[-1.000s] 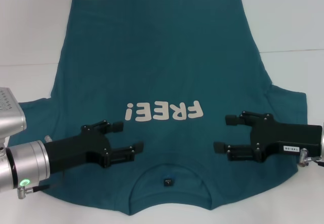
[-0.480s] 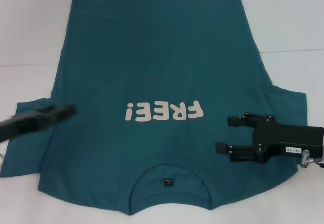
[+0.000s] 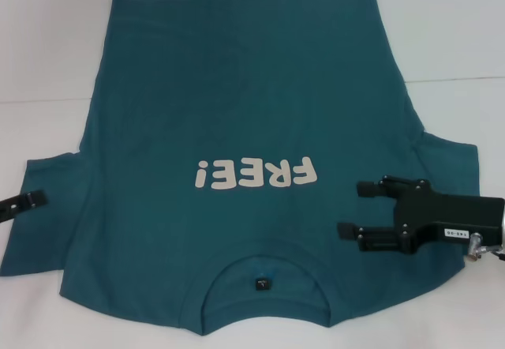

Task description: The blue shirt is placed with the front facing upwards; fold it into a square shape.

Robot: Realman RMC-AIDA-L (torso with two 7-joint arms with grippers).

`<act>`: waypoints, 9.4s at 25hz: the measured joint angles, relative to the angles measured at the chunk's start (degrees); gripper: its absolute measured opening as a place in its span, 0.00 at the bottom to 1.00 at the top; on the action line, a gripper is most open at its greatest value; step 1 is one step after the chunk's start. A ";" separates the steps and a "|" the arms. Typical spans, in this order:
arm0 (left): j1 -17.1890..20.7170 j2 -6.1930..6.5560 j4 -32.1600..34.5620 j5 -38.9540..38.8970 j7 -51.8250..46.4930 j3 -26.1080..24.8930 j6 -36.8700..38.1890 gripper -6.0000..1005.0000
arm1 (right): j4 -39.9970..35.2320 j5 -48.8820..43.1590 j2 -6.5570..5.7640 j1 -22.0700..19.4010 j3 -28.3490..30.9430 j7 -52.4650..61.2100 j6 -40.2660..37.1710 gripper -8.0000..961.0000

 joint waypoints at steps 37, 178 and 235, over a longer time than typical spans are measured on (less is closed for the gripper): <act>-3.12 -0.66 -3.21 5.25 4.62 0.81 -9.15 0.83 | -0.17 -0.92 -0.28 1.81 -0.12 0.66 2.70 0.95; -3.22 -2.21 -2.63 5.42 5.41 4.06 -12.90 0.01 | -0.71 -1.70 -0.27 1.90 0.30 4.76 2.45 0.96; -5.94 1.86 11.81 7.34 -1.48 4.51 -1.41 0.01 | -3.07 -1.28 -0.80 0.79 6.46 7.86 1.11 0.96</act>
